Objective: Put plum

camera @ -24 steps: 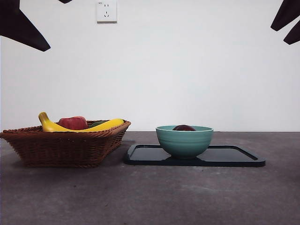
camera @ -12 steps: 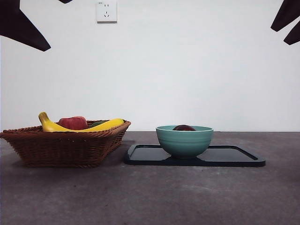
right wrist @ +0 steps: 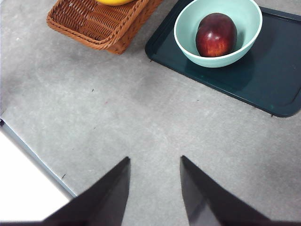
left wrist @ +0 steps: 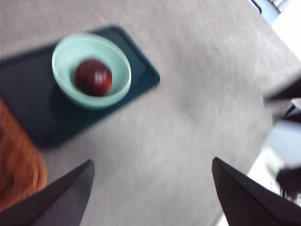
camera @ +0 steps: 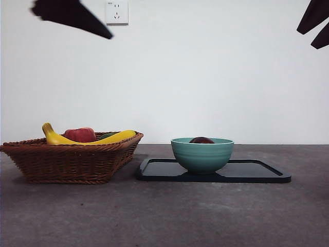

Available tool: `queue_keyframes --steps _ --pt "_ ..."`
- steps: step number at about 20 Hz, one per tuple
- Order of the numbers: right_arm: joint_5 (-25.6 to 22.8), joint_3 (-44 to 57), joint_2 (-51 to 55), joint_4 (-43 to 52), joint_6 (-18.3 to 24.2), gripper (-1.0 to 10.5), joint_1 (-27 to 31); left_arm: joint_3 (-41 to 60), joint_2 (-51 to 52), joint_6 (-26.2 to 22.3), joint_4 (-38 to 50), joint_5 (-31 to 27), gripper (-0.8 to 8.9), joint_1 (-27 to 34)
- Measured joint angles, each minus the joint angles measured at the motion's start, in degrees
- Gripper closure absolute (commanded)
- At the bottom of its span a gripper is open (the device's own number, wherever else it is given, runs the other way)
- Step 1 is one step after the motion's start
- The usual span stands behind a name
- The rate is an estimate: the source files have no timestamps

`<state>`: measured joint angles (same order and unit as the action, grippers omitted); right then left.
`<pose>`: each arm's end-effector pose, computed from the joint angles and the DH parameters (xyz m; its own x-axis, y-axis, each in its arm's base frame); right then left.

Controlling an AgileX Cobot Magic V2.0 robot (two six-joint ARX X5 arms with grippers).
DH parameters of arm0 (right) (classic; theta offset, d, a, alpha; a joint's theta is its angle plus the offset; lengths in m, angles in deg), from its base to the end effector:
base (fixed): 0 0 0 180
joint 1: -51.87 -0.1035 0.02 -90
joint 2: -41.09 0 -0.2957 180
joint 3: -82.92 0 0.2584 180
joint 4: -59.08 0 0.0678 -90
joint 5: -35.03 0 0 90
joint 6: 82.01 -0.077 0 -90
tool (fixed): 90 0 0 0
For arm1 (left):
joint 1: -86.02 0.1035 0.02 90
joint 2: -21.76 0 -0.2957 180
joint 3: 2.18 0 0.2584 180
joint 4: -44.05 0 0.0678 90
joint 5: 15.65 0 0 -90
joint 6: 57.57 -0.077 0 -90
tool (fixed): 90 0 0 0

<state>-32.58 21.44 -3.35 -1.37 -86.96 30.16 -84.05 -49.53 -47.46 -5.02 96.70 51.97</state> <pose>0.1349 0.0853 0.2907 0.4831 0.6024 -0.6354 -0.5418 0.7758 0.3235 0.2222 -0.1855 0.3445 0.3869 -0.7204 -0.5756 0.6621 0.6515 -0.3704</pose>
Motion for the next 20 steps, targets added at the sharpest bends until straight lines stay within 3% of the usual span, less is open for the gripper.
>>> queue_keyframes --steps 4,12,20 --pt "0.00 0.00 0.00 0.00 -0.57 7.8 0.00 -12.68 -13.49 1.64 -0.15 -0.24 4.10 0.00" --pt "0.00 0.00 0.00 -0.28 -1.51 7.8 0.00 -34.64 -36.72 3.61 -6.51 -5.92 4.13 -1.40" --pt "-0.02 0.00 0.83 -4.50 -1.51 7.8 0.00 -44.65 -49.83 4.24 -6.71 -10.95 4.13 -4.26"
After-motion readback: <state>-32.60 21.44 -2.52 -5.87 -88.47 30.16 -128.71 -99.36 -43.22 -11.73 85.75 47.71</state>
